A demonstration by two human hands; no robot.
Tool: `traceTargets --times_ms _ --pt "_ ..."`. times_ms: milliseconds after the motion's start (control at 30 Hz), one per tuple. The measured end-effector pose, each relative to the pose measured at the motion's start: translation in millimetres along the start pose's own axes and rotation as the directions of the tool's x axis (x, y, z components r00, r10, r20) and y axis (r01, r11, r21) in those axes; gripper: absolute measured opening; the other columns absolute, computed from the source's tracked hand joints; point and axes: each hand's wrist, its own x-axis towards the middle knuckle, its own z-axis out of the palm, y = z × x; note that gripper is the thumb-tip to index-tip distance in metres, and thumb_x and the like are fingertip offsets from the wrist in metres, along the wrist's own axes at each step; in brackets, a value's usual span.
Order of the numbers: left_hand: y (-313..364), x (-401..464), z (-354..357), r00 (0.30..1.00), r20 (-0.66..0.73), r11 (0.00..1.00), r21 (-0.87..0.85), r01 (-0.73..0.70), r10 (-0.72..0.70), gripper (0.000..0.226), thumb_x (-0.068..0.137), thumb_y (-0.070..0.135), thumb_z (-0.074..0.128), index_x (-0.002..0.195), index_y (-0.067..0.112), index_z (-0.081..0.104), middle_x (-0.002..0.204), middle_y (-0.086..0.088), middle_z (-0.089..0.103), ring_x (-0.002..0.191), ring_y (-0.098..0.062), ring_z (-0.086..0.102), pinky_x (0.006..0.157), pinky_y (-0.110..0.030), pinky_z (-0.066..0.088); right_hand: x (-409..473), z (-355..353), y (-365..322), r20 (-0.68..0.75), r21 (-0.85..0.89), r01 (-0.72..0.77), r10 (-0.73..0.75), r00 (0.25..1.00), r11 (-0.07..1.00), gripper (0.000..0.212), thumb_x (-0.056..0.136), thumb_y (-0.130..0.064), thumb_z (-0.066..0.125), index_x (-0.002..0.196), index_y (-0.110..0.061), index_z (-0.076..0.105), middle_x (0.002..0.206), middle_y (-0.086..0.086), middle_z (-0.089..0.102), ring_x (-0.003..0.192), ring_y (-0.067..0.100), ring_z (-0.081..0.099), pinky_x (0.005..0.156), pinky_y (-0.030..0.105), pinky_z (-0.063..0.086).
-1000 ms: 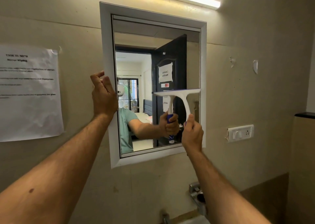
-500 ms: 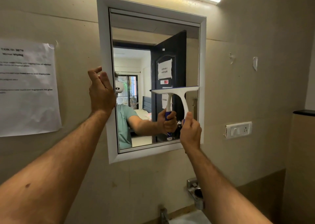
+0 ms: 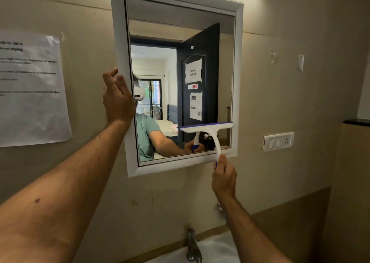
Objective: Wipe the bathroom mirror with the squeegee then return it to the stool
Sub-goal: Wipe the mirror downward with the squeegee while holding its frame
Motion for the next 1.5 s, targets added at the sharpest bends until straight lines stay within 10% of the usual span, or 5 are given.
traceTargets --times_ms 767,1500 --pt "-22 -23 -1 0.999 0.046 1.000 0.005 0.020 -0.020 0.039 0.104 0.040 0.025 0.130 0.016 0.040 0.121 -0.011 0.061 0.101 -0.030 0.061 0.075 -0.025 0.038 -3 -11 5 0.034 -0.063 -0.046 0.048 0.998 0.997 0.049 0.104 -0.045 0.031 0.068 -0.019 0.050 0.059 0.003 0.044 0.054 0.016 0.042 0.051 0.031 0.036" --pt "-26 -71 -48 0.909 0.388 0.980 0.177 0.085 -0.149 0.042 0.103 0.044 0.025 0.142 0.028 0.030 0.141 -0.011 0.046 0.121 -0.033 0.050 0.096 -0.039 0.041 -44 -12 -30 0.050 -0.141 -0.118 0.126 0.991 0.983 0.050 0.105 -0.045 0.030 0.069 -0.017 0.050 0.063 0.002 0.047 0.060 0.016 0.046 0.055 0.030 0.037"
